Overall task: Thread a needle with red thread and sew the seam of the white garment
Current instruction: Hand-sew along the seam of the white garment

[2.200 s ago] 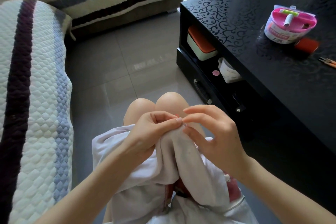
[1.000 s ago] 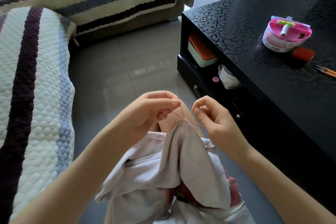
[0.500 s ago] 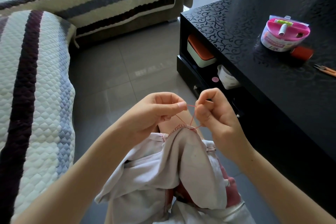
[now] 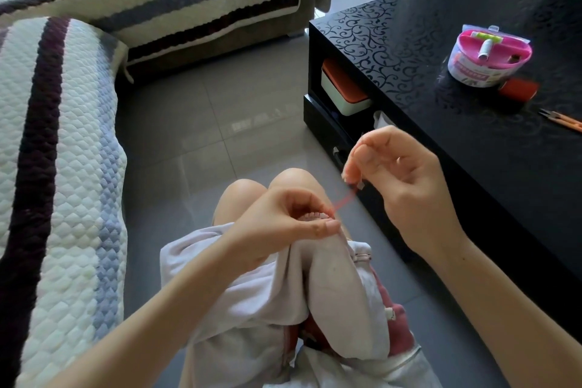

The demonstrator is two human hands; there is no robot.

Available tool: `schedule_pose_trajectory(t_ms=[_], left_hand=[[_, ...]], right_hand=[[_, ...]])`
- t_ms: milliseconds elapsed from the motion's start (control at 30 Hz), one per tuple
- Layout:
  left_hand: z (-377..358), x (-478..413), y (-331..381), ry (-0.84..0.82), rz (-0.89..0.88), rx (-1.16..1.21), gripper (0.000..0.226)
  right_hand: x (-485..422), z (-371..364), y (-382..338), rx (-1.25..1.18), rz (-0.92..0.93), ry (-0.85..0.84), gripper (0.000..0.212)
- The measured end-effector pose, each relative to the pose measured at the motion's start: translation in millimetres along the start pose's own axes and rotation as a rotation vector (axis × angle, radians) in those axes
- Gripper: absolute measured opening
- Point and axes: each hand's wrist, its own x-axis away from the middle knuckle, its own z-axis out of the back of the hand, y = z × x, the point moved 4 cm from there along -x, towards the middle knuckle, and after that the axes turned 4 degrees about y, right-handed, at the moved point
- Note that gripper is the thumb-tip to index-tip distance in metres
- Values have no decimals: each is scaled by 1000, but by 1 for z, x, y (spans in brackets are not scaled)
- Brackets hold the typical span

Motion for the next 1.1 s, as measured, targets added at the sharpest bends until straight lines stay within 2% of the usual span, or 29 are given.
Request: schedule_pose_trajectory(t_ms=[67, 200, 300, 500, 633, 933, 1100], left_hand=[[2, 2, 1, 24, 0, 25, 22], [7, 2, -5, 46, 63, 59, 16], [8, 3, -8, 57, 93, 49, 18], [9, 4, -14, 66, 168, 46, 12], [8, 7, -15, 59, 199, 30, 17], [10, 8, -18, 70, 230, 9, 26], [17, 12, -23, 22, 233, 45, 12]], right_hand=[[-7, 5, -1, -33, -27, 42, 12], [-25, 7, 2, -342, -251, 17, 13], [-45, 9, 4, -487, -341, 22, 10], [-85, 15, 5, -587, -378, 137, 17], [-103, 17, 2, -631, -359, 175, 17], [-112, 29, -2, -520, -261, 183, 19], [-84, 31, 12, -213, -161, 133, 17]])
